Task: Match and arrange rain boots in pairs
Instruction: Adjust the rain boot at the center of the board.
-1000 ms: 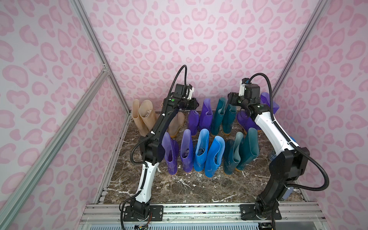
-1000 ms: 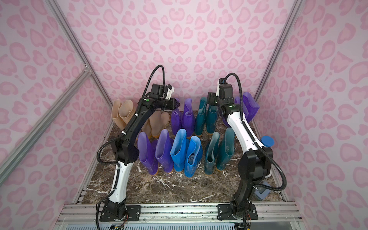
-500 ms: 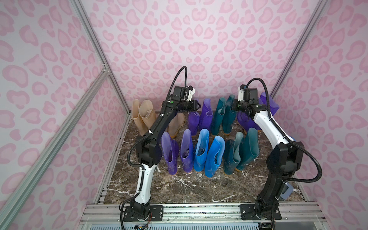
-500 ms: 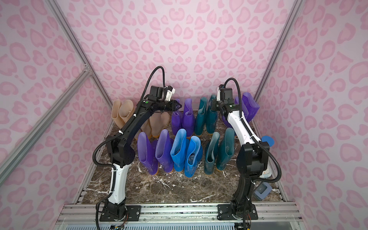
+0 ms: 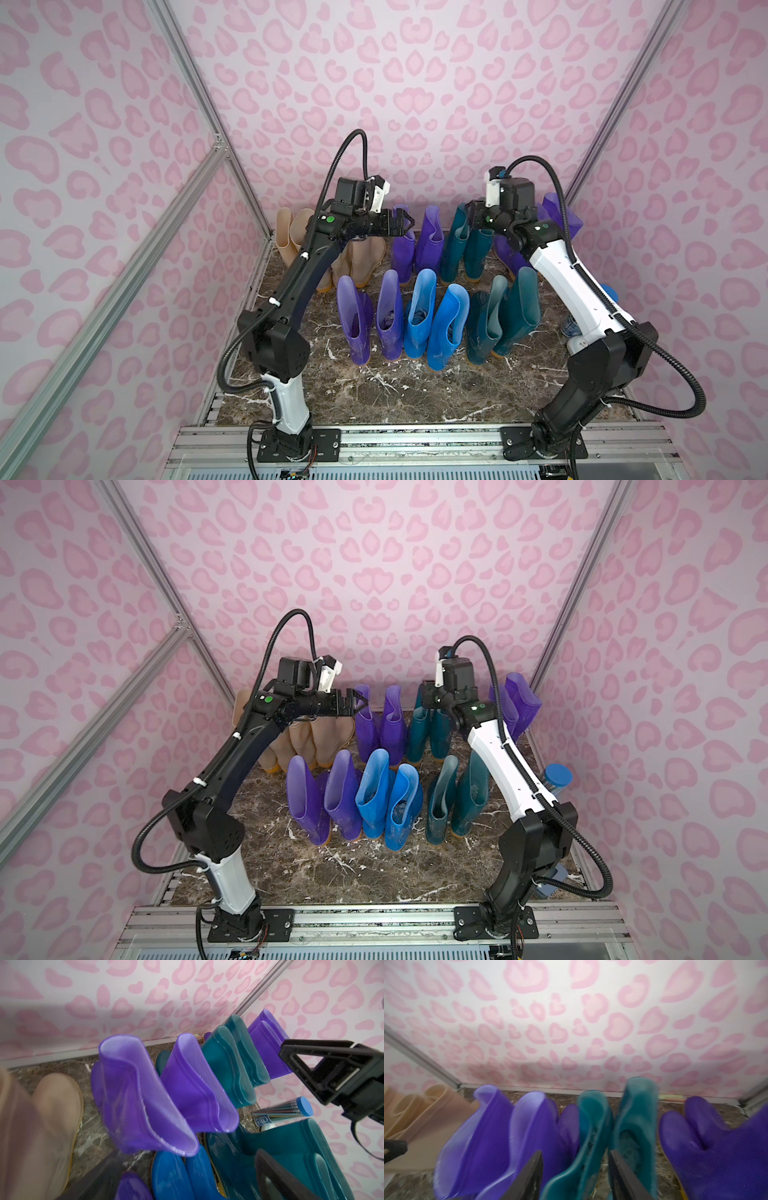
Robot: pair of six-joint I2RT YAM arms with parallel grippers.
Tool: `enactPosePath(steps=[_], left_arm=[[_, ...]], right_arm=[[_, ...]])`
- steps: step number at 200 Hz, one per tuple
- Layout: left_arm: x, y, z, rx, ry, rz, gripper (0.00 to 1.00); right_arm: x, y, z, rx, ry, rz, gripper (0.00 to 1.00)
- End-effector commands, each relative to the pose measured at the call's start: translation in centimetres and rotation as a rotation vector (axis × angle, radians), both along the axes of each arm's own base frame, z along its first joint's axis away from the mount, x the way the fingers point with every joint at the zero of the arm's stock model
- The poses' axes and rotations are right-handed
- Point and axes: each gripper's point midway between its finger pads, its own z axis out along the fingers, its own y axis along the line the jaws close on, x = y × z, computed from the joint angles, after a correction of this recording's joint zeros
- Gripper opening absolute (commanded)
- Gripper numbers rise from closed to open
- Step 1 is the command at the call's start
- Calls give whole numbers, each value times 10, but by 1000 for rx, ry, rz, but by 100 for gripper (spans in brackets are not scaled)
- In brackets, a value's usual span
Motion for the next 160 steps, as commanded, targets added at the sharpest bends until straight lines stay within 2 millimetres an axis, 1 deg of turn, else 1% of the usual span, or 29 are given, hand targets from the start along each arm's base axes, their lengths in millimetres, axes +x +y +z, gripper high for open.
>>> enactPosePath(steps=[1, 13, 22, 33, 36, 37, 40, 53, 60, 88, 102, 111, 123, 130, 146, 155, 160], left_arm=[[-14, 23, 5, -16, -47, 99, 99], [-29, 36, -2, -18, -50, 137, 99], [-41, 43, -6, -23, -50, 149, 99], [-54, 47, -11, -29, -42, 150, 99], [-56, 48, -7, -33, -49, 151, 99], [-58, 49, -13, -28, -37, 152, 99], [-62, 50, -19, -22, -24, 150, 99], [-74, 54, -23, -17, -17, 145, 99], [-80, 57, -25, -7, -16, 147, 99], [-89, 62, -29, 9, -12, 149, 99], [-90, 60, -27, 2, -13, 137, 99], [-90, 59, -28, -1, -8, 135, 99], [-90, 59, -26, -2, -9, 130, 99], [-90, 58, -24, -4, -9, 128, 99], [-92, 59, -23, -4, -14, 130, 99], [-92, 59, -23, -2, -17, 131, 99], [-92, 60, -22, -3, -18, 131, 99]], right_arm=[[-10, 12, -23, -51, 42, -46, 56], [-15, 19, -32, -64, 59, -55, 59], [-18, 19, -37, -63, 71, -70, 60], [-23, 18, -42, -66, 77, -86, 61], [-24, 17, -42, -69, 78, -92, 61], [-25, 17, -43, -71, 79, -94, 61], [-26, 16, -42, -76, 78, -100, 62], [-33, 20, -43, -85, 76, -87, 66], [-35, 21, -48, -83, 90, -78, 66], [-37, 22, -72, -94, 141, -84, 68], [-33, 27, -83, -79, 164, -64, 68], [-28, 22, -88, -87, 176, -98, 67], [-23, 14, -91, -105, 185, -154, 62], [-21, 12, -90, -118, 188, -167, 57], [-16, 7, -87, -129, 175, -189, 33], [-14, 2, -82, -144, 156, -218, 17], [-12, -1, -79, -153, 143, -226, 11]])
